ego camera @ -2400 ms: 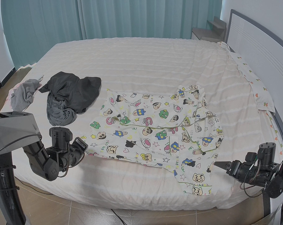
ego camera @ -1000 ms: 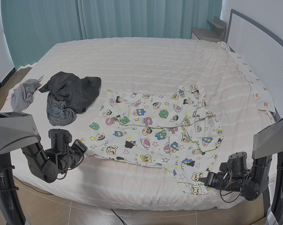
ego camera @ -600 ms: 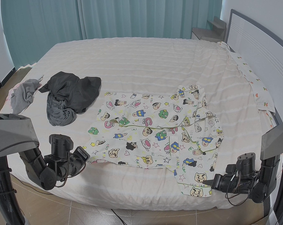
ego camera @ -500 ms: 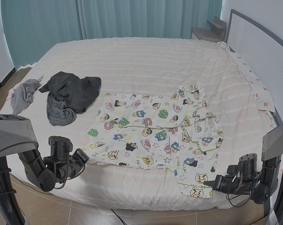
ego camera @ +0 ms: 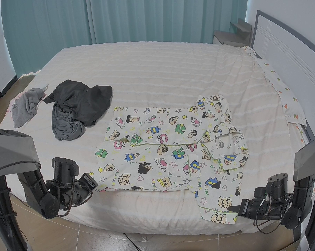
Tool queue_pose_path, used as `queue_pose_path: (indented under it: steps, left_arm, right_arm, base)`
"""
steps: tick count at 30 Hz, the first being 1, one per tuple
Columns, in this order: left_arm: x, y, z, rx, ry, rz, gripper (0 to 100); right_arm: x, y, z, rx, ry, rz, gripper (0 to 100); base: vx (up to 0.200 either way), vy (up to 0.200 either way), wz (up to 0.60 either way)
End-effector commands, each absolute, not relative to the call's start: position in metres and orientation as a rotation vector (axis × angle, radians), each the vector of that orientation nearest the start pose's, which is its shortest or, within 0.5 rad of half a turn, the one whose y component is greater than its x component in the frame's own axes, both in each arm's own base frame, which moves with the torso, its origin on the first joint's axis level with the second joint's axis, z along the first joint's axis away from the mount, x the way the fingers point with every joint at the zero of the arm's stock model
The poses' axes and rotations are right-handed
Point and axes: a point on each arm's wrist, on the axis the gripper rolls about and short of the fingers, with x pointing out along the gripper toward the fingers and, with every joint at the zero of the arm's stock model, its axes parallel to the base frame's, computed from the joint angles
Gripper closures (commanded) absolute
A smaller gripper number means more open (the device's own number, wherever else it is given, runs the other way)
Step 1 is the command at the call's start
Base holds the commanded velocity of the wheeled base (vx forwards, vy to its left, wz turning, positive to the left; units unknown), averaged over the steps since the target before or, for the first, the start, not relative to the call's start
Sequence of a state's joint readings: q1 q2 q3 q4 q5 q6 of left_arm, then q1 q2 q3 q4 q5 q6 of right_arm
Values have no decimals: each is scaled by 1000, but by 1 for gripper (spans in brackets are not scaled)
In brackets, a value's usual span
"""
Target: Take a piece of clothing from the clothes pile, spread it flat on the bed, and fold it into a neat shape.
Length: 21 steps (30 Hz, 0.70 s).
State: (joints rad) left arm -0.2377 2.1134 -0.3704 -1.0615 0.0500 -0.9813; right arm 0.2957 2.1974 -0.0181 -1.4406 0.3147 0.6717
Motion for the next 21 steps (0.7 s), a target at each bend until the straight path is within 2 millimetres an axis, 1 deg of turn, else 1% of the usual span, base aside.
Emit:
queue_pose_path:
  steps: [1, 6, 14, 21]
  left_arm:
    - [266, -63, 6, -837, 716, 172, 100]
    - [257, -61, 3, -823, 747, 186, 100]
    - [244, -59, -2, -810, 789, 208, 100]
    - [233, -58, -1, -807, 786, 196, 100]
  right_arm:
    - [192, 67, -4, 619, 944, 306, 100]
    - [186, 66, -6, 611, 1007, 281, 100]
    - [176, 66, -1, 593, 1062, 279, 100]
    - [165, 65, 11, 582, 1088, 286, 100]
  base:
    - [0, 0, 0]
    - [0, 0, 0]
    - [0, 0, 0]
    - [0, 0, 0]
